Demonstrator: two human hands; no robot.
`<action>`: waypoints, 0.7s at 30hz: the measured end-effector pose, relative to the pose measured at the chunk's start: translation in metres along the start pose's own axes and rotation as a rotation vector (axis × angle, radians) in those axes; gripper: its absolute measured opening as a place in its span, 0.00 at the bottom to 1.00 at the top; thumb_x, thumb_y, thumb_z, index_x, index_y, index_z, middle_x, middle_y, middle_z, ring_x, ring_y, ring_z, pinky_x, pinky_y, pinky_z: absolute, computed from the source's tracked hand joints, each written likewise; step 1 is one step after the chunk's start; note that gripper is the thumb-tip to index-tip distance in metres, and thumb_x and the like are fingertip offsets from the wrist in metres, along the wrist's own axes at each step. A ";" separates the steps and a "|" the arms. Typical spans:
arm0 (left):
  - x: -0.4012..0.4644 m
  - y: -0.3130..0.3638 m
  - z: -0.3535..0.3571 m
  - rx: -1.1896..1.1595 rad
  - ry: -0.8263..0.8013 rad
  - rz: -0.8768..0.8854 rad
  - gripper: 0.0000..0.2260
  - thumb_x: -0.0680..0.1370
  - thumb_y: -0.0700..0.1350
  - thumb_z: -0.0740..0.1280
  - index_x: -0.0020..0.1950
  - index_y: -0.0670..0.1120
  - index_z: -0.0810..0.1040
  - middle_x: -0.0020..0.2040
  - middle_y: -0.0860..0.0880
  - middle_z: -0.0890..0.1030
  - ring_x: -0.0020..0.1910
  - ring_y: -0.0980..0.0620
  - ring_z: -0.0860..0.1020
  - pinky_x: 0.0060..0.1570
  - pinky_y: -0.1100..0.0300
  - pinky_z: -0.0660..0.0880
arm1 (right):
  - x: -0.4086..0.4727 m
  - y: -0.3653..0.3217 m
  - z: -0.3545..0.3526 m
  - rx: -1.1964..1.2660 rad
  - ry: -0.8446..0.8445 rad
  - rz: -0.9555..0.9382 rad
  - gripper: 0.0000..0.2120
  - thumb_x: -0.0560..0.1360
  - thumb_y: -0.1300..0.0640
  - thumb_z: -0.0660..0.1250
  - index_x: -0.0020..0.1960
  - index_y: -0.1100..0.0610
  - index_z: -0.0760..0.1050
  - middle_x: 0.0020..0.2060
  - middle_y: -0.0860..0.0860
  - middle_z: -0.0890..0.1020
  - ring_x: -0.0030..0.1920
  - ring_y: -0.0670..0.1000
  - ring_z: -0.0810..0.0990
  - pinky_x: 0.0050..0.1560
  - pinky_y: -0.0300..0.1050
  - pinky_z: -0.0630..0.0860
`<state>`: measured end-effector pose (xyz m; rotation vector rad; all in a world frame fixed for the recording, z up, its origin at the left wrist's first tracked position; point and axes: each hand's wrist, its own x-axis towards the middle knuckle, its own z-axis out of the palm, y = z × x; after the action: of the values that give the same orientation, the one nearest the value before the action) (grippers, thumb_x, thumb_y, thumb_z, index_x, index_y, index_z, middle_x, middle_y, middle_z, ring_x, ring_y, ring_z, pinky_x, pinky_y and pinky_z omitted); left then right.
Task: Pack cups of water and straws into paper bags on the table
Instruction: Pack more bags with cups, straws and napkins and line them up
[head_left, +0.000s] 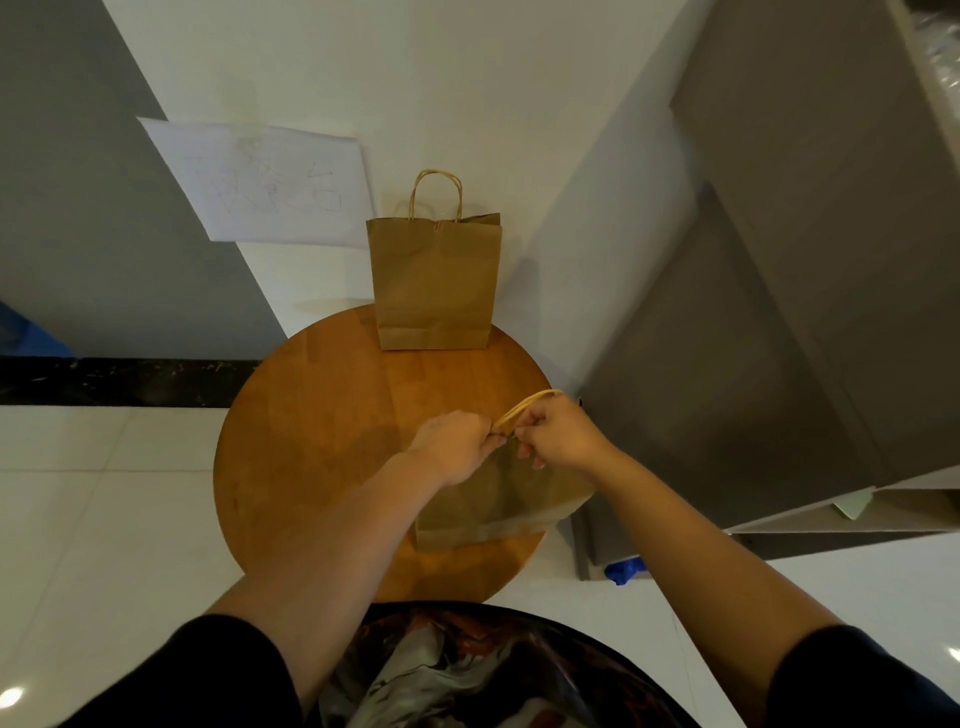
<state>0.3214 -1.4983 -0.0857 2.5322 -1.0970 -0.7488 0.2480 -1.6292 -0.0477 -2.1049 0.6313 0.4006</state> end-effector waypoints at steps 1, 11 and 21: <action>0.000 0.000 0.000 0.007 0.012 0.010 0.11 0.82 0.51 0.56 0.42 0.49 0.70 0.34 0.53 0.72 0.36 0.53 0.71 0.36 0.59 0.65 | 0.000 0.000 0.000 0.004 -0.003 0.006 0.10 0.78 0.65 0.60 0.40 0.56 0.74 0.33 0.50 0.79 0.31 0.46 0.76 0.32 0.36 0.72; -0.004 -0.004 0.003 0.004 0.043 0.034 0.09 0.82 0.50 0.55 0.51 0.49 0.73 0.40 0.51 0.74 0.40 0.50 0.75 0.40 0.56 0.71 | 0.002 -0.005 0.001 -0.057 -0.039 0.032 0.07 0.78 0.65 0.61 0.44 0.60 0.77 0.34 0.51 0.78 0.32 0.46 0.77 0.30 0.35 0.72; -0.003 0.003 -0.001 0.000 0.060 0.038 0.09 0.82 0.49 0.56 0.51 0.48 0.74 0.42 0.50 0.75 0.41 0.51 0.73 0.40 0.56 0.70 | 0.002 -0.007 -0.002 0.032 -0.014 0.062 0.12 0.79 0.63 0.59 0.38 0.57 0.74 0.34 0.52 0.79 0.31 0.48 0.76 0.31 0.38 0.71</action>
<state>0.3185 -1.4980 -0.0830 2.5095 -1.1224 -0.6578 0.2536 -1.6278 -0.0430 -2.0543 0.6923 0.4369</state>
